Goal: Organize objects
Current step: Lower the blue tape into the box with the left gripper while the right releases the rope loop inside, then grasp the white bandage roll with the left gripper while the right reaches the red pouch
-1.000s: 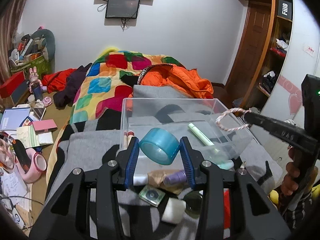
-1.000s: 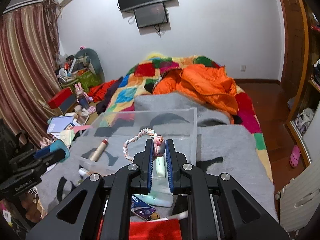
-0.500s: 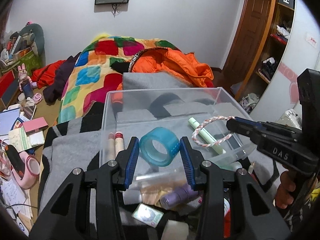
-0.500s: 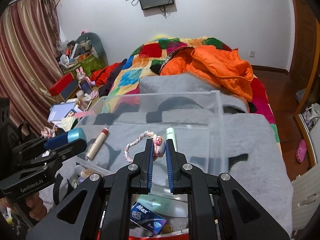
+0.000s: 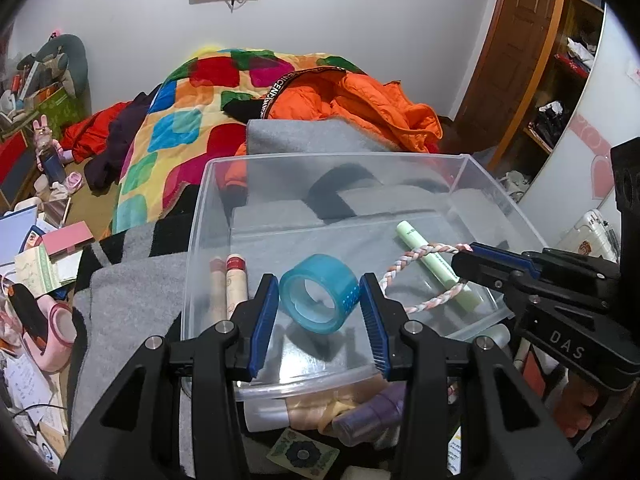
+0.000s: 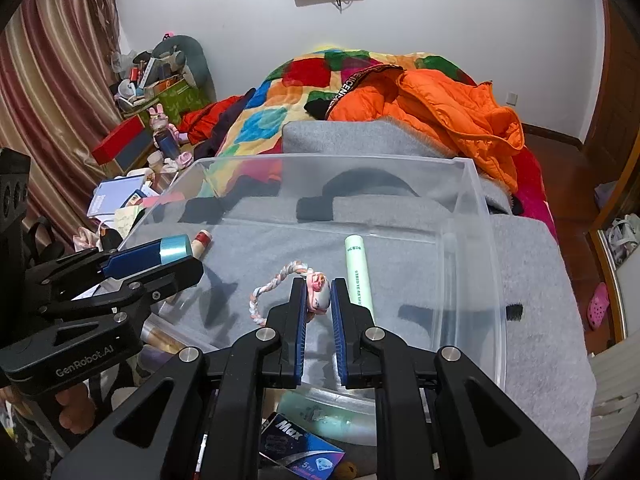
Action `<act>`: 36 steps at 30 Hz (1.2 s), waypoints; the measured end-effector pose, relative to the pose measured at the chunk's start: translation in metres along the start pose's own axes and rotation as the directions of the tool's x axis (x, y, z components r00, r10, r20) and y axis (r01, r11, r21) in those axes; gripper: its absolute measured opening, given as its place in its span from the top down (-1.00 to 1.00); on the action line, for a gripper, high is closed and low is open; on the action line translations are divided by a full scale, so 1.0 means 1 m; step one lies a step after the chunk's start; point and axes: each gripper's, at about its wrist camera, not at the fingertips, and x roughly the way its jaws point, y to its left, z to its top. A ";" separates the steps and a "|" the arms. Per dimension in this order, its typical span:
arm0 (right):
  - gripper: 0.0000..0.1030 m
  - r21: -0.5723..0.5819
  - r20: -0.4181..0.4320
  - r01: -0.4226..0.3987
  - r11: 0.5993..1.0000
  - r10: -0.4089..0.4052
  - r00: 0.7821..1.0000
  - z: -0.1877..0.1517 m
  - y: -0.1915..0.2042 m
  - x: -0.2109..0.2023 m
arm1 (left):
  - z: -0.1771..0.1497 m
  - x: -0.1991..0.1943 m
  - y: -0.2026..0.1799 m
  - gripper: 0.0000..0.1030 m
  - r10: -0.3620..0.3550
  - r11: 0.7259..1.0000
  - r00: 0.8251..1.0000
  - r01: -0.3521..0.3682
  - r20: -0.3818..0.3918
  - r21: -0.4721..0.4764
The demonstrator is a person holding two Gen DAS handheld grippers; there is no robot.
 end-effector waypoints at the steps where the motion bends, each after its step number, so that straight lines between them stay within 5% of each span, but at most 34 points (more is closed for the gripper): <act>1: 0.79 0.003 0.000 0.002 1.000 -0.002 1.000 0.000 -0.001 0.000 | 0.000 0.000 0.000 0.19 0.001 1.000 1.000 -0.001 -0.001 0.001; 9: 0.70 0.013 -0.010 -0.032 0.999 0.032 0.999 0.000 -0.003 -0.003 | -0.001 -0.001 0.001 0.09 -0.008 1.000 1.000 0.008 -0.012 -0.009; 25: -0.22 0.009 0.089 -0.029 1.000 0.028 0.996 -0.009 0.001 -0.053 | -0.016 -0.054 -0.004 -0.60 0.022 1.000 0.994 -0.022 0.109 0.001; 36: -0.48 0.057 0.082 -0.028 0.998 0.023 0.996 -0.042 -0.009 -0.075 | -0.053 -0.078 0.001 -0.63 0.037 0.999 0.993 -0.033 0.111 -0.035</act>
